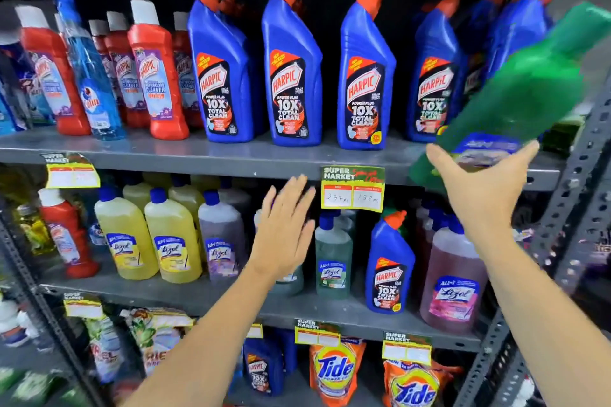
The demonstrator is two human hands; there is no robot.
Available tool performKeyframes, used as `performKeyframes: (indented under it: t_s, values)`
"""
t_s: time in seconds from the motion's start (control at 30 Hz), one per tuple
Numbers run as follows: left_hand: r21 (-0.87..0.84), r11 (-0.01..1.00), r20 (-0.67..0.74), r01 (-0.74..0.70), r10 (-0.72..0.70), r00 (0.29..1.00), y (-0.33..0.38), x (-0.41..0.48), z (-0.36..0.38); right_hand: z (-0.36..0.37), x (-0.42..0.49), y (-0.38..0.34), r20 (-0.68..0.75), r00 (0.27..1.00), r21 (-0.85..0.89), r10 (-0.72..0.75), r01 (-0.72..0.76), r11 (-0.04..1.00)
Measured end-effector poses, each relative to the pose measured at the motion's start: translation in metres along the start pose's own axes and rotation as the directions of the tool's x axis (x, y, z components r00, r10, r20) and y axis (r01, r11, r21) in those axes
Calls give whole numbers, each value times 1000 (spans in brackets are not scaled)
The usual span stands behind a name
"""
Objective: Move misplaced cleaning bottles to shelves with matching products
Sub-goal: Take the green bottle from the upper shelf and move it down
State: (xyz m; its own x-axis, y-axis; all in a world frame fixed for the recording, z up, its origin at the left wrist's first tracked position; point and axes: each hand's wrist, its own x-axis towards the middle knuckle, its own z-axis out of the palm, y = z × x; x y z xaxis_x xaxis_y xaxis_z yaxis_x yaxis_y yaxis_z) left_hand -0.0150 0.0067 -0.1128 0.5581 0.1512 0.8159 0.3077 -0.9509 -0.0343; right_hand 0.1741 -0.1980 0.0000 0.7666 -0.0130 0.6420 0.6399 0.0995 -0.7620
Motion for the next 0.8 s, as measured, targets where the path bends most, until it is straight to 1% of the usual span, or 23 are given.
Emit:
performKeyframes:
  t_s: [0.03, 0.1, 0.17, 0.23, 0.3, 0.4, 0.43, 0.57, 0.7, 0.8]
  values:
    - [-31, 1000, 37, 0, 1, 999, 0, -21, 11, -2, -19, 8, 10, 1000, 12, 25, -26, 1000]
    - [-84, 996, 163, 38, -24, 986, -1, -67, 33, -3, -63, 29, 41, 995, -2, 94, -94, 996]
    - [-90, 991, 304, 103, -71, 950, -3, -109, 52, 0, -108, 55, 105, 980, -45, 166, -163, 986]
    - [-39, 989, 441, 146, -114, 890, -7, -145, 67, 12, -149, 82, 195, 942, -133, 274, -251, 959]
    - [48, 991, 565, 125, -130, 815, -11, -171, 76, 27, -180, 108, 272, 882, -257, 384, -318, 913]
    - [110, 989, 685, 103, -151, 713, -19, -194, 86, 52, -210, 141, 374, 802, -323, 467, -359, 876]
    - [117, 987, 702, 106, -158, 695, -21, -199, 89, 60, -216, 150, 396, 783, -340, 479, -359, 869]
    - [62, 988, 719, 140, -142, 680, -25, -209, 95, 88, -230, 176, 423, 750, -370, 509, -370, 852]
    - [57, 989, 714, 139, -138, 686, -27, -217, 99, 102, -240, 190, 412, 761, -375, 502, -360, 854]
    - [75, 989, 716, 124, -140, 684, -27, -220, 100, 102, -243, 192, 431, 748, -381, 505, -356, 853]
